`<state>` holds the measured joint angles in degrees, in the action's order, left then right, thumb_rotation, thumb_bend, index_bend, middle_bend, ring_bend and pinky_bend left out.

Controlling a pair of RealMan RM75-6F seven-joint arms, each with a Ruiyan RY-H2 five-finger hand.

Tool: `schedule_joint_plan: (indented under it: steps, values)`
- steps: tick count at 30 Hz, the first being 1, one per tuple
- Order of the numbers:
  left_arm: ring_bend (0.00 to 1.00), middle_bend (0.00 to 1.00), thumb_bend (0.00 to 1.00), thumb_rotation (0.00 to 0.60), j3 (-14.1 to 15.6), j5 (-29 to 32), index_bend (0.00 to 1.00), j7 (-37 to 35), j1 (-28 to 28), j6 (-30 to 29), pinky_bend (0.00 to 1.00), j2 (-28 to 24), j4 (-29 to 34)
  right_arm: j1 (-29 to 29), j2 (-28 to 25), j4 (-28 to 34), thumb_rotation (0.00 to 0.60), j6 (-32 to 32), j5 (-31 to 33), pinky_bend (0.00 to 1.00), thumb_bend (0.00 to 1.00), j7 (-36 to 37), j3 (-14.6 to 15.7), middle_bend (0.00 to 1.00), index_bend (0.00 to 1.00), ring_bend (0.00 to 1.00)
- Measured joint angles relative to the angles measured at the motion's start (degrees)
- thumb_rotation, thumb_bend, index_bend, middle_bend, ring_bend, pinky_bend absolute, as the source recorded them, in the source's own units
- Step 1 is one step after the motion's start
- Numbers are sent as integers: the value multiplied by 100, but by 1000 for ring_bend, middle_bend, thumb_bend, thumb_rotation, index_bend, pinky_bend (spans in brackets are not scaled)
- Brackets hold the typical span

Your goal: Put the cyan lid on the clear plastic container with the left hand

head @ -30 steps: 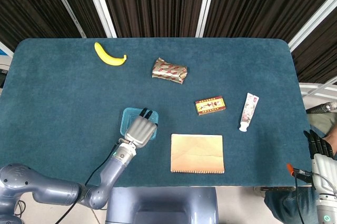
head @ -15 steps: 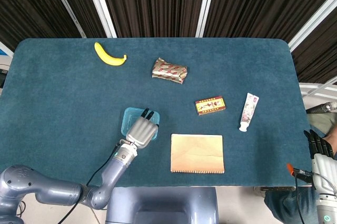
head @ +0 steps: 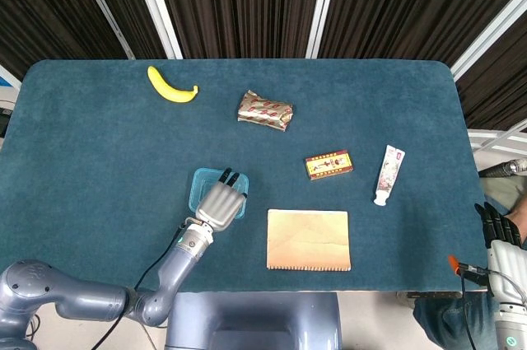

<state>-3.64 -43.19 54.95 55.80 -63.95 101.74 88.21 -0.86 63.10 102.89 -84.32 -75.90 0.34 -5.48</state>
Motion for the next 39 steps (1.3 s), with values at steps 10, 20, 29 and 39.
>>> schedule_joint_plan:
  steps: [10, 20, 29, 39]
  values:
    - [122, 533, 508, 600, -52, -116, 590, -3, -56, -95, 97, -42, 67, -6, 12, -7, 600, -32, -12, 0, 268, -6, -9, 0, 33, 0]
    - [42, 357, 389, 600, -375, -810, 279, -422, -463, -1192, 22, -867, 1132, -1, 44, -102, 600, -86, -79, 0, 268, -120, -4, 0, 33, 0]
    - [0, 152, 295, 600, 92, -1556, 198, -1457, -1815, -2183, 0, -2313, 2208, 13, 59, -220, 600, -160, -210, 0, 268, -291, 10, 0, 25, 0]
    - [0, 108, 284, 600, 1117, -2930, 182, -3803, -3469, -2960, 0, -3091, 1985, 46, 37, -348, 600, -239, -573, 0, 268, -416, 91, 0, 21, 0]
